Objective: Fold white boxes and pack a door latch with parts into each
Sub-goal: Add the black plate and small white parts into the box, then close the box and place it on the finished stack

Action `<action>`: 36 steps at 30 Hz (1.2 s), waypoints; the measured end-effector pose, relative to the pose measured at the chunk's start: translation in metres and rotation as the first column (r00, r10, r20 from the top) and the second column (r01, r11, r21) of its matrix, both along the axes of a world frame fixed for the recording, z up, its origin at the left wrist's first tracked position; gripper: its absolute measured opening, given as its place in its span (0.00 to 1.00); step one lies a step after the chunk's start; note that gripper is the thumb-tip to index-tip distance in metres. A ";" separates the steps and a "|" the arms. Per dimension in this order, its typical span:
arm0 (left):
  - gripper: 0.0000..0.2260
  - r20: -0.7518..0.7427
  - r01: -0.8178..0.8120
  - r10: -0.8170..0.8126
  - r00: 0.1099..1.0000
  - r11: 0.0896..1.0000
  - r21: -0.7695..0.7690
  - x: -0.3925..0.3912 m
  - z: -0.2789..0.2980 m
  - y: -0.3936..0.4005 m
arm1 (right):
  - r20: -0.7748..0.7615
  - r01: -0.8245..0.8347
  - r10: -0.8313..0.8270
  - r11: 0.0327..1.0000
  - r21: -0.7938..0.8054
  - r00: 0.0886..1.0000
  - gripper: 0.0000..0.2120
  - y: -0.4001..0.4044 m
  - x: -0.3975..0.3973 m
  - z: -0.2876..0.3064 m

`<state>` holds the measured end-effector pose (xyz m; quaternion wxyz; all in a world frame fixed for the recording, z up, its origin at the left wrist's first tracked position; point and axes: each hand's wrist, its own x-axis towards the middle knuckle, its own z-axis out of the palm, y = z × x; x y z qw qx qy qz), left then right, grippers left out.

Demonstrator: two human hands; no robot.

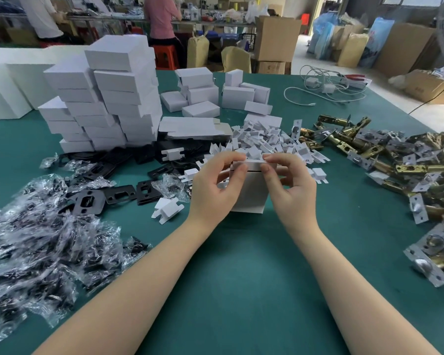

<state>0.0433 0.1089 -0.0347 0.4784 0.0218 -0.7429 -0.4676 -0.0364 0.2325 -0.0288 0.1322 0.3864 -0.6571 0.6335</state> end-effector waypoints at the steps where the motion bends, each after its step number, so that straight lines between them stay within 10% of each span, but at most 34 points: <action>1: 0.05 -0.007 0.003 -0.003 1.000 1.000 -0.012 0.000 -0.001 -0.001 | -0.005 -0.004 0.004 1.000 0.005 1.000 0.11 0.001 0.000 0.000; 19: 0.08 0.017 -0.027 0.031 0.999 0.981 -0.193 0.001 -0.016 -0.011 | -0.100 -0.020 0.026 0.998 0.060 0.995 0.04 0.009 -0.003 -0.002; 23: 0.10 0.148 -0.025 0.054 0.988 0.982 -0.189 0.006 0.002 -0.012 | 0.062 -0.104 0.092 0.968 0.230 0.994 0.30 0.009 0.003 -0.018; 26: 0.06 0.234 -0.199 0.173 0.957 0.976 0.092 0.010 0.035 -0.045 | 0.163 -0.170 0.122 0.930 0.325 0.979 0.41 0.010 -0.002 -0.026; 29: 0.06 0.571 -0.446 0.396 0.719 0.893 -0.057 0.022 0.062 -0.116 | 0.161 -0.155 0.105 0.929 0.336 0.981 0.41 0.009 -0.005 -0.027; 33: 0.14 0.815 -0.360 0.578 -0.021 0.757 -0.546 0.061 0.057 -0.214 | 0.170 -0.146 0.091 0.925 0.350 0.981 0.39 0.009 -0.006 -0.030; 36: 0.26 0.816 -0.428 0.543 -0.200 0.701 -0.571 0.097 0.036 -0.255 | 0.160 -0.128 0.075 0.927 0.353 0.984 0.39 0.007 -0.007 -0.031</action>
